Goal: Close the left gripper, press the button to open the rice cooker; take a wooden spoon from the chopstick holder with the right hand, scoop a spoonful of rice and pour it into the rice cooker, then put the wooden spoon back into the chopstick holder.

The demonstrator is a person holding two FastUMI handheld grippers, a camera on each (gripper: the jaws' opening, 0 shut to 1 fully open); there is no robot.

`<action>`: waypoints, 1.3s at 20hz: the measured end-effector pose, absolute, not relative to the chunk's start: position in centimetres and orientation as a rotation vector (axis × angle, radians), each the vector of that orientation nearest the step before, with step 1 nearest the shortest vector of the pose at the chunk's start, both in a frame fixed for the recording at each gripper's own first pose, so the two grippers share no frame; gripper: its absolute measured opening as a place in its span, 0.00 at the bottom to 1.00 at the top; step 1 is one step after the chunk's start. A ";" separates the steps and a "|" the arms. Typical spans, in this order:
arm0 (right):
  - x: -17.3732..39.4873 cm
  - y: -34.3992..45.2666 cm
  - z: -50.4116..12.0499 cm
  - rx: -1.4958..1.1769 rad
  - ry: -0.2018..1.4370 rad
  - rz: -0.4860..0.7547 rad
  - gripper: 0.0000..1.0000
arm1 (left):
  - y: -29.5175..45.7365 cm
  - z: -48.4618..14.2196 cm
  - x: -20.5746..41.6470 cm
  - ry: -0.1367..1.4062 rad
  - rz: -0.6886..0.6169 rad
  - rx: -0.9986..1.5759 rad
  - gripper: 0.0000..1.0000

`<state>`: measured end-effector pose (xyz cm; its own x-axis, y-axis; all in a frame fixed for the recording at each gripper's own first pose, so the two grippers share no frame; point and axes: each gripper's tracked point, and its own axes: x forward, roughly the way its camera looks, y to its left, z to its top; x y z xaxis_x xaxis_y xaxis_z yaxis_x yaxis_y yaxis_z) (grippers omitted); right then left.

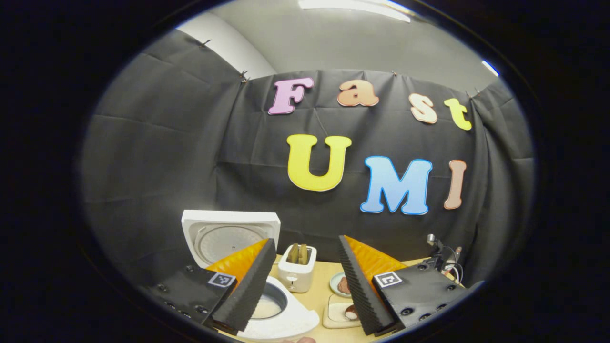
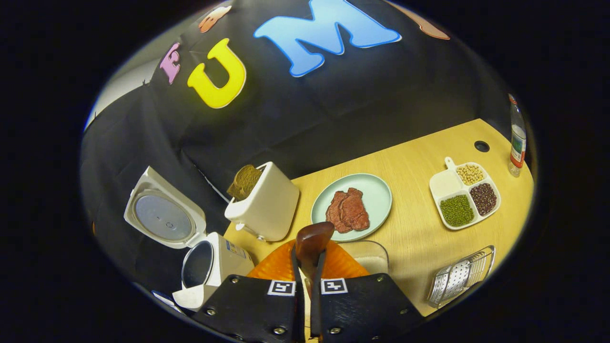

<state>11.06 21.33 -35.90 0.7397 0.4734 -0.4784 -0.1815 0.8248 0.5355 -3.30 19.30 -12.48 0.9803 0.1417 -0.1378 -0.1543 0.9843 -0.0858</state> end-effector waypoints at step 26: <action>9.6 31.3 -18.3 0.790 0.528 0.669 0.05 | 19.8 -12.9 -5.9 0.138 0.180 -0.101 0.90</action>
<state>9.57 31.31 -18.35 0.6760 0.7144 -0.1809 -0.3421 0.5217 0.7815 -5.88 19.81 -12.91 0.9744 0.1707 -0.1461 -0.1846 0.9789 -0.0876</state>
